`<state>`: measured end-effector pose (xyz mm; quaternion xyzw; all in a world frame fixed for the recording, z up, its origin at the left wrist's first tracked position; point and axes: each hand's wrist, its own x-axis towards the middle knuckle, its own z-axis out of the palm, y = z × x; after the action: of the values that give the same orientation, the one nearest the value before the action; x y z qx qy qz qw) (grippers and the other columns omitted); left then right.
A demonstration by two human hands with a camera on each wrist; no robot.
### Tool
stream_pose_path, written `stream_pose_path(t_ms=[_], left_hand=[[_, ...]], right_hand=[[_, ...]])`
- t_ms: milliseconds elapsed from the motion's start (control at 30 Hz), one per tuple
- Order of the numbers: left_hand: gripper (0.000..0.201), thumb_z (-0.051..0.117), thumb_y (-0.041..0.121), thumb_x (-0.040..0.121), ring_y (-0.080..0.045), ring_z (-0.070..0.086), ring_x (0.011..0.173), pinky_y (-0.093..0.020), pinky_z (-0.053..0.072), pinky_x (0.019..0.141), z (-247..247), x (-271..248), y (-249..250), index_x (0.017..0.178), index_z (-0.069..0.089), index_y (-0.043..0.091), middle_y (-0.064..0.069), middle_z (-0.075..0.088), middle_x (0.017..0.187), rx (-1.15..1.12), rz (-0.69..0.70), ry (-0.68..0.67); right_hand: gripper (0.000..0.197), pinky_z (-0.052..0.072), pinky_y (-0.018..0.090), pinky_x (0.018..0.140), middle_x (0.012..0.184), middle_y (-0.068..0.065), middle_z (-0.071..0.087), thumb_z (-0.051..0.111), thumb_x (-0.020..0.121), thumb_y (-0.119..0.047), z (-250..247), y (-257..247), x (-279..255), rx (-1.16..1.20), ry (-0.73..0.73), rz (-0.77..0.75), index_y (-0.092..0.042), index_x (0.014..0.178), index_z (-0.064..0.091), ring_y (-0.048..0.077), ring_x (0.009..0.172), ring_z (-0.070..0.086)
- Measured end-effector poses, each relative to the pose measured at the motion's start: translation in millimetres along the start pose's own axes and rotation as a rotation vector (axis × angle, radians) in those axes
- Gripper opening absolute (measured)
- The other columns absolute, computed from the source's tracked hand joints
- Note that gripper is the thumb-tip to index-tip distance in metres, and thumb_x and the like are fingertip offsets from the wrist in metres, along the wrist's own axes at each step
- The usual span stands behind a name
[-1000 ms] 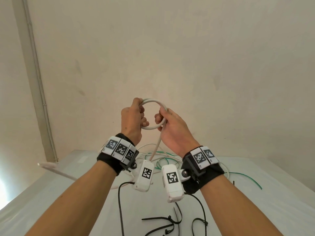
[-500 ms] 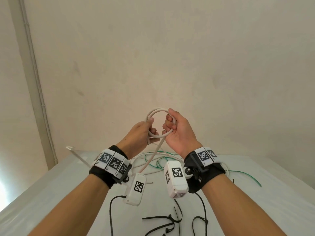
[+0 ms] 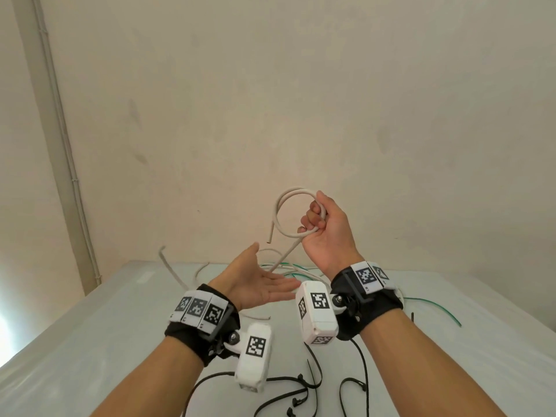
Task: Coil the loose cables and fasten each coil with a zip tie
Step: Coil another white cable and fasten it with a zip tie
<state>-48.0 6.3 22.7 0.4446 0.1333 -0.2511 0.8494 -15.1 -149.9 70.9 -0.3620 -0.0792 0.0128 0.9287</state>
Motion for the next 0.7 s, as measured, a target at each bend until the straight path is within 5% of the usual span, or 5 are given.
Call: stream_pose_path(t_ms=[67,200,333,500,700], left_hand=[[0.057,0.038,0.036,0.111,-0.049,0.062,0.117,-0.058,0.047,0.106,-3,11,0,0.132,0.040,-0.017,-0.038,0.053,0.139,-0.197,0.084,0.057],[0.022,0.022,-0.003,0.107,-0.039,0.068,0.083,-0.053,0.057,0.083,-9,22,13,0.121,0.038,-0.003,-0.033,0.063,0.114,-0.419,0.418,0.127],[0.019,0.030,0.004,0.109,-0.012,0.041,0.041,-0.032,0.054,0.048,-13,16,30,0.107,0.049,0.000,-0.003,0.042,0.060,-0.154,0.539,0.160],[0.027,0.042,0.010,0.110,-0.010,0.031,0.048,-0.023,0.037,0.046,-7,-1,40,0.124,0.056,-0.009,0.001,0.038,0.059,0.260,0.558,0.134],[0.029,0.044,0.011,0.110,-0.010,0.042,0.048,-0.023,0.045,0.050,0,-6,40,0.120,0.060,-0.011,0.001,0.044,0.062,0.468,0.663,0.183]], right_hand=[[0.038,0.026,0.028,0.060,0.047,-0.007,0.024,0.058,0.100,-0.031,-2,1,-1,0.017,0.002,0.010,-0.020,0.066,0.044,0.012,0.052,0.026],[0.041,0.027,0.028,0.059,0.048,-0.006,0.023,0.057,0.101,-0.031,-8,0,-6,0.016,-0.026,0.099,-0.019,0.064,0.044,0.013,0.051,0.024],[0.041,0.026,0.027,0.057,0.048,-0.006,0.024,0.057,0.101,-0.031,-18,0,-11,-0.058,-0.074,0.218,-0.018,0.065,0.044,0.012,0.048,0.026],[0.041,0.028,0.024,0.050,0.055,-0.007,0.019,0.057,0.104,-0.034,-12,2,-15,-0.249,-0.111,0.270,-0.018,0.068,0.044,0.010,0.045,0.022],[0.042,0.026,0.023,0.045,0.055,-0.008,0.019,0.057,0.105,-0.035,-7,4,-10,-0.487,-0.083,0.275,-0.019,0.069,0.042,0.009,0.044,0.019]])
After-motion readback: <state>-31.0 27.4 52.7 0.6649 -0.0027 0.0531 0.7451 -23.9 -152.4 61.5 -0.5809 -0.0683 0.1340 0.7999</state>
